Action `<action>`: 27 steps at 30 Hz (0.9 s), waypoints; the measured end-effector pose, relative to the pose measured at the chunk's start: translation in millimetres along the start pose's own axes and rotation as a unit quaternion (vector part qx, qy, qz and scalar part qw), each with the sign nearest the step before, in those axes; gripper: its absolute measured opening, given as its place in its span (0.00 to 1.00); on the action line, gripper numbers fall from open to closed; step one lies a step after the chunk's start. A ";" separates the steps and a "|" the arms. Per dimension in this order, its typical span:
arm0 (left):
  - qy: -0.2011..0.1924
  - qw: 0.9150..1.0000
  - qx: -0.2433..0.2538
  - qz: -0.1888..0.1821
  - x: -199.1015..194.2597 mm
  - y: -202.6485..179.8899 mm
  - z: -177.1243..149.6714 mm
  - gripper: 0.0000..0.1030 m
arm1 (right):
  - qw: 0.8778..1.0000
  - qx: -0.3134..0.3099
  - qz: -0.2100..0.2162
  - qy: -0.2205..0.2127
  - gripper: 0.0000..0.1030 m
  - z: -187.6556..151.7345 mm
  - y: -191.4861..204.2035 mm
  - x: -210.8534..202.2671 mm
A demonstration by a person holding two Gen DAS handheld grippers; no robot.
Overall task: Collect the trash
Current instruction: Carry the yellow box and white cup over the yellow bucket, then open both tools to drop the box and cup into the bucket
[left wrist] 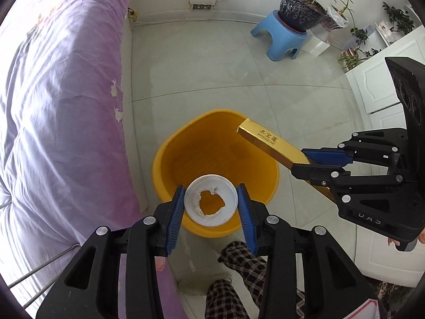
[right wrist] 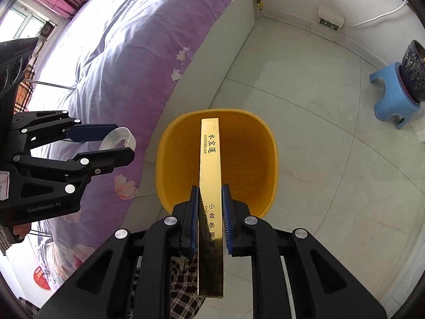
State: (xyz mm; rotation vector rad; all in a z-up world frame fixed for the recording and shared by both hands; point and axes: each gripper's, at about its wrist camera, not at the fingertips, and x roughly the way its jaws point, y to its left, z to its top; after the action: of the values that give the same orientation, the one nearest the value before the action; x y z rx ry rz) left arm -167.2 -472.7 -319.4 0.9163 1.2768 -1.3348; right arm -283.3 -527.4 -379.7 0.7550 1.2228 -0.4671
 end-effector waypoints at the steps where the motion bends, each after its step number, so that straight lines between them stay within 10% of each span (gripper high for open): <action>1: -0.001 1.000 -0.003 -0.003 1.2 -0.6 0.3 0.50 | 1.000 0.002 0.001 0.000 0.23 0.6 -1.5 1.0; 14: -0.012 1.000 0.003 0.005 -3.4 -2.2 2.7 0.57 | 1.000 0.006 -0.017 -0.009 0.36 0.9 -8.2 -12.8; 27: -0.082 0.996 -0.015 0.014 -100.6 -7.4 -29.3 0.59 | 0.996 -0.063 -0.040 -0.057 0.36 -10.2 48.4 -101.7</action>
State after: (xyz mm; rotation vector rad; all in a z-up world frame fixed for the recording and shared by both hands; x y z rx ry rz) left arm -159.8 -427.9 -224.7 0.7849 1.1505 -1.3365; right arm -286.6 -494.5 -271.5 0.5662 1.1665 -0.4872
